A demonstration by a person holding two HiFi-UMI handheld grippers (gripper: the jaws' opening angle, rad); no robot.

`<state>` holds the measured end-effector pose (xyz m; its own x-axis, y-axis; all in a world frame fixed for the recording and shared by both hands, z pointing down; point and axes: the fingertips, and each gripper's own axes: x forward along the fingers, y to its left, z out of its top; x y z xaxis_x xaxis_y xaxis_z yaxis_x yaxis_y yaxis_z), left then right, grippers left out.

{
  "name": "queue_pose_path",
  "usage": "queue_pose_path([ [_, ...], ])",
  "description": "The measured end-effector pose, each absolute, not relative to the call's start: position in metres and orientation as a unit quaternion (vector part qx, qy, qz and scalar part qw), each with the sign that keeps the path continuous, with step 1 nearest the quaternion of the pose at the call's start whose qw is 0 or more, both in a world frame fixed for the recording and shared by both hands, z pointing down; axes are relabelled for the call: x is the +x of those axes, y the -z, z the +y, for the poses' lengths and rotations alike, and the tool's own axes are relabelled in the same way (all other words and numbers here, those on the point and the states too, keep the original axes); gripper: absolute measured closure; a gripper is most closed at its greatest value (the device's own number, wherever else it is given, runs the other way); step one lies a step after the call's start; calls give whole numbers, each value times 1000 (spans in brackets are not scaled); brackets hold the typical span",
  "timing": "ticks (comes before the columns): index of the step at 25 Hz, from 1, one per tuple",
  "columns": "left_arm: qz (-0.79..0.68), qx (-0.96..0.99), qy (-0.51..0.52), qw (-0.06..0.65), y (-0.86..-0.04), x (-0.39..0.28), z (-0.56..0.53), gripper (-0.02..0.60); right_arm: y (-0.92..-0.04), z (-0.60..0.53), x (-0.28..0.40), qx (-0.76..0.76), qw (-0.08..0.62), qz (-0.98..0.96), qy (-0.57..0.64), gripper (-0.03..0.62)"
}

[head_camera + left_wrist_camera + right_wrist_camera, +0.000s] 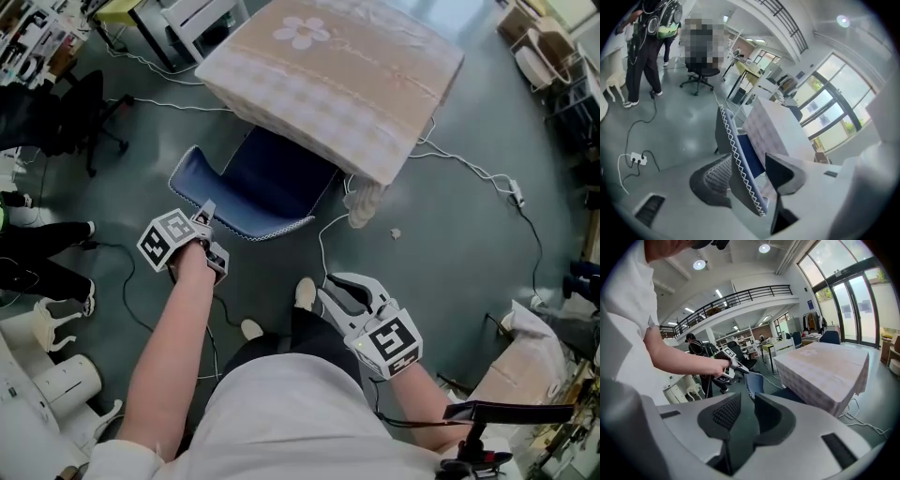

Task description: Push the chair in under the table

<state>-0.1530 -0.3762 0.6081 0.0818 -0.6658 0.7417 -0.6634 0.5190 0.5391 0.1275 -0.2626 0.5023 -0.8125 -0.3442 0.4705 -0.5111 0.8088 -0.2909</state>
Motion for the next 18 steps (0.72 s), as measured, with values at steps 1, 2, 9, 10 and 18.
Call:
queue_pose_path([
  [1,-675,512,3,532,-596,-153,-373,356,-504,-264,124,227,202,-930,-205,494],
  [2,-669,533,7,517,-585,-152,-368,356,-505,-266,121,224,202,-932,-203,494],
  [9,-588,676,29,444,-510,-129,-301,446,-488,-255,96,209,192,-944,-172,494],
  [10,-571,690,45,443,-498,-123,-287,504,-484,-248,93,204,192,-945,-167,494],
  [18,-468,809,50,352,-419,-94,-170,572,-453,-176,61,203,205,-951,-111,536],
])
